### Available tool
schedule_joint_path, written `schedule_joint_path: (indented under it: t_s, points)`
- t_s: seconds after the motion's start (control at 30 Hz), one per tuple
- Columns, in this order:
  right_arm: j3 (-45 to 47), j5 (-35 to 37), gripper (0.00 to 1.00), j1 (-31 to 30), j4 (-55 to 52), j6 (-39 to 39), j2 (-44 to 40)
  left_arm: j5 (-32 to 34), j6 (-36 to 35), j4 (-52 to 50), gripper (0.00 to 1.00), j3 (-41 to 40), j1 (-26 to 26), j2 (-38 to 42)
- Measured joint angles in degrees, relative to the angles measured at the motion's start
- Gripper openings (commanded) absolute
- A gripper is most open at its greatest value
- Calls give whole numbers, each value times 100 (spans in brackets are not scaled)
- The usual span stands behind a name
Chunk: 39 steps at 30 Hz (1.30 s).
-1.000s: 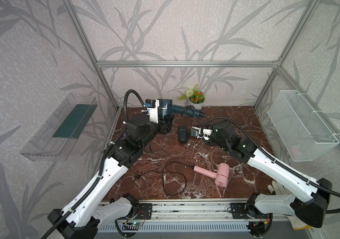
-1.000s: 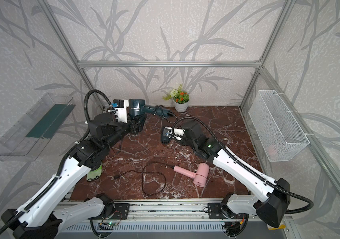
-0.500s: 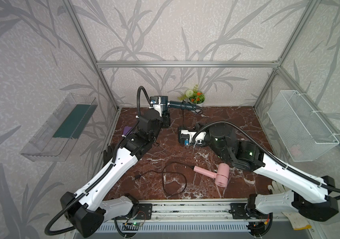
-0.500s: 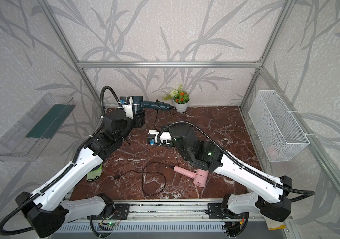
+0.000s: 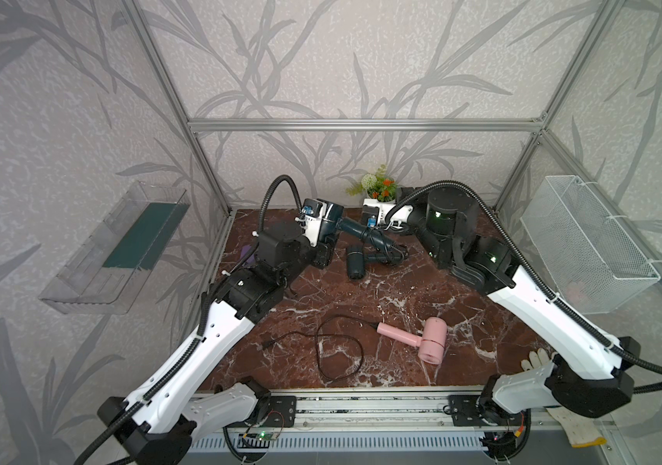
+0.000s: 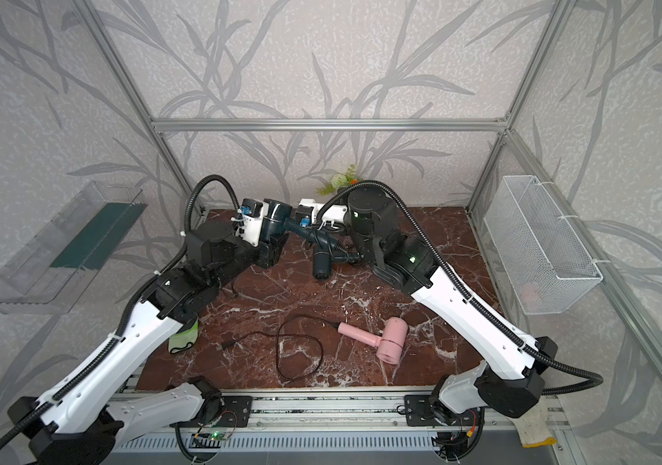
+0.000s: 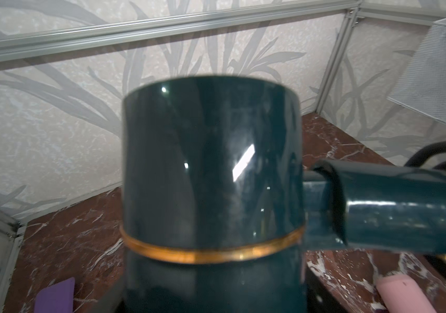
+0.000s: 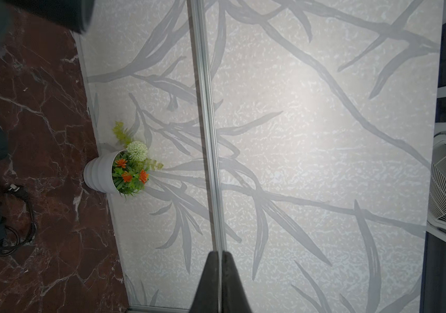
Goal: Wrap the cord around the hair dryer
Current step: Wrap the power cord around the hair dryer.
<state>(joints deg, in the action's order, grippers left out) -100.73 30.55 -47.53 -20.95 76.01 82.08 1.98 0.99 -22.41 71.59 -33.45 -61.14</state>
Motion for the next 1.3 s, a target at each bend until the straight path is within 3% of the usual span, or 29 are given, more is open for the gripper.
schedule_joint_path:
  t_s: [0.23, 0.6, 0.87, 1.07, 1.3]
  points:
    - [514, -1045, 0, 664, -68, -765, -105, -654, 256, 13, 0, -68, 4, 560]
    - [1644, -3193, 0, 1088, -243, -2817, -459, -1344, 769, 284, 0, -201, 2, 273]
    - [2664, -4776, 48, 1799, 339, -4402, -756, -1464, 964, 496, 0, -140, 2, 168]
    - [3558, -5429, 57, 1952, 1086, -5396, -756, -1515, 1019, 614, 0, -9, 2, 168]
    - [4251, -5665, 64, 2006, 1659, -5958, -1036, -1401, 1019, 621, 0, 116, 4, 90]
